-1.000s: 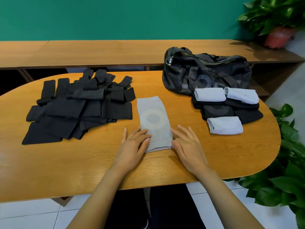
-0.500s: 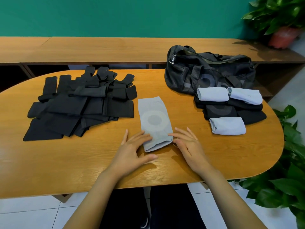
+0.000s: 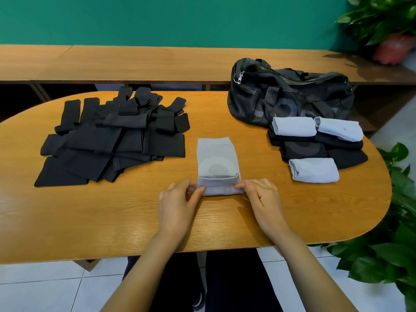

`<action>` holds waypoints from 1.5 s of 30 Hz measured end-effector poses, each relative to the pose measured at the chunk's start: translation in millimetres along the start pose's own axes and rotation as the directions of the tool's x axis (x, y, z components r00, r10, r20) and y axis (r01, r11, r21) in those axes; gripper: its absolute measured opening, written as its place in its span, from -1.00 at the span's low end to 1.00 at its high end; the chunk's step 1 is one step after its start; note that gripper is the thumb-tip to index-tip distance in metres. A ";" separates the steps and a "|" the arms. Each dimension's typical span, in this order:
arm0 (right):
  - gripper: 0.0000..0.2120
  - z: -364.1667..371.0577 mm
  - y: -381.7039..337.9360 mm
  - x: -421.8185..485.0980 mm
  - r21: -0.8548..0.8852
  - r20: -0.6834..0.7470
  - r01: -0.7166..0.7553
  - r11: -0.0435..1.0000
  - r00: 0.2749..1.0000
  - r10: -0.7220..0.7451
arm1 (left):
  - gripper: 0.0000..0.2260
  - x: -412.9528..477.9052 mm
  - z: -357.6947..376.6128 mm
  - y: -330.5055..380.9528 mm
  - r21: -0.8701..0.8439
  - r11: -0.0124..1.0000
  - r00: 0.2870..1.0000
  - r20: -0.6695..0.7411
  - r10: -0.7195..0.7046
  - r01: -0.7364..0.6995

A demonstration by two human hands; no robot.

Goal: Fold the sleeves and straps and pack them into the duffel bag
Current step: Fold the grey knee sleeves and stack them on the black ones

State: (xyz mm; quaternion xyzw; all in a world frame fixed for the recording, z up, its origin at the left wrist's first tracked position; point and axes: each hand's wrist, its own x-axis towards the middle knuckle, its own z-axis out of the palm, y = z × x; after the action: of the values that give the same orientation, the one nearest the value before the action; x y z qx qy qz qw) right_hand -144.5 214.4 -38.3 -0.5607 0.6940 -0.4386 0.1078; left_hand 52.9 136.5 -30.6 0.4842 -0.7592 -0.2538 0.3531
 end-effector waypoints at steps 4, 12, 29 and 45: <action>-0.52 0.1 -4.4 1.2 -0.127 -0.030 -0.016 0.992 0.999 0.012 | -0.88 3.7 3.5 5.1 0.036 0.997 0.997 -0.025 -0.071 0.072; -0.49 2.9 -2.1 2.6 -0.284 0.103 0.002 0.959 0.994 0.028 | -0.76 3.5 6.5 8.5 0.244 0.969 0.999 -0.028 -0.022 0.028; -0.39 -8.2 -0.4 0.0 -0.395 0.540 0.411 0.821 0.827 -0.155 | -0.40 -0.5 -0.2 -14.1 0.246 0.898 0.863 0.451 0.226 -0.364; -0.42 -7.0 0.6 -5.9 -0.367 0.370 0.428 0.826 0.882 -0.293 | -0.59 -6.8 0.7 -12.9 0.185 0.903 0.904 0.269 0.332 -0.387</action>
State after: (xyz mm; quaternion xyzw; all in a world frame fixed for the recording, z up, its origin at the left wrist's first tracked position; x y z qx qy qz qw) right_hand -147.3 222.9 -36.6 -0.7519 0.6300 -0.1942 -0.0037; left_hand 61.4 137.5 -42.4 0.3401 -0.8963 -0.1473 0.2437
